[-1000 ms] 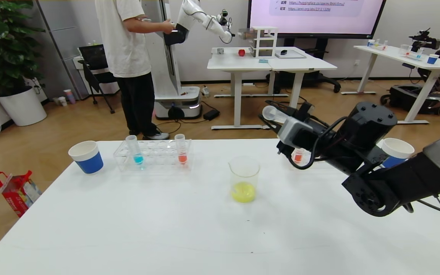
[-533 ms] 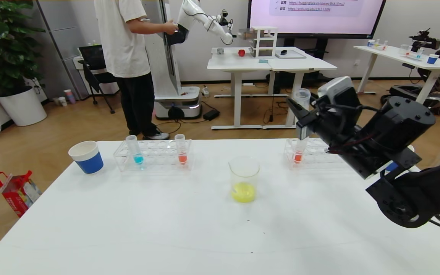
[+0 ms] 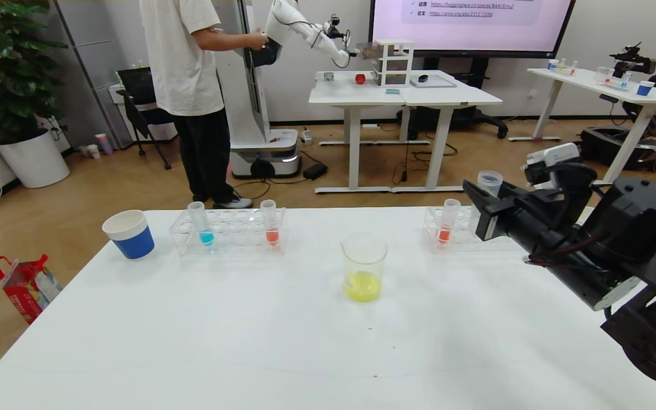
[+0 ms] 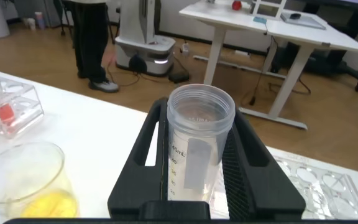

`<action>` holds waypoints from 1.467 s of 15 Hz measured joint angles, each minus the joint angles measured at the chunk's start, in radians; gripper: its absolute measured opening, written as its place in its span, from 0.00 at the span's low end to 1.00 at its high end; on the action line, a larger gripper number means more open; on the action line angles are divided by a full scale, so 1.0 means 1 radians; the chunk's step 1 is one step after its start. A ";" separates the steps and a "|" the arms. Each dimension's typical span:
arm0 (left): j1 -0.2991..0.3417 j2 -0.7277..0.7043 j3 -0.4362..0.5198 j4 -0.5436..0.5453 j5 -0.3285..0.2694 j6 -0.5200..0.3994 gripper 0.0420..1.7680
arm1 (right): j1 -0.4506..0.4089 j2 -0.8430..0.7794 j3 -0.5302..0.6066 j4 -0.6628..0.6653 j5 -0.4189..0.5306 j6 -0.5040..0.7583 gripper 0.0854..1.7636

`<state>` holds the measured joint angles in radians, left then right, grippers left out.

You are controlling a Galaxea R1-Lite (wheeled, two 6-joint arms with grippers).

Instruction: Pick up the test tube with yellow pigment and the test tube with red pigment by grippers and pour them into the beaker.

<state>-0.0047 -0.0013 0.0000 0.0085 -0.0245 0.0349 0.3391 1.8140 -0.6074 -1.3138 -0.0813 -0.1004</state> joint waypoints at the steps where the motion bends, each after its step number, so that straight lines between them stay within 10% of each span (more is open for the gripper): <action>1: 0.000 0.000 0.000 0.000 0.000 0.000 0.99 | -0.032 -0.014 0.007 0.031 0.012 0.014 0.25; 11: 0.000 0.000 0.000 0.000 0.000 0.000 0.99 | -0.627 0.052 -0.143 0.183 0.266 0.034 0.25; 22: 0.000 0.000 0.000 0.000 0.000 0.000 0.99 | -0.704 0.392 -0.605 0.303 0.240 0.032 0.25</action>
<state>-0.0047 -0.0013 0.0000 0.0085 -0.0249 0.0349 -0.3647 2.2062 -1.2123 -1.0106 0.1587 -0.0683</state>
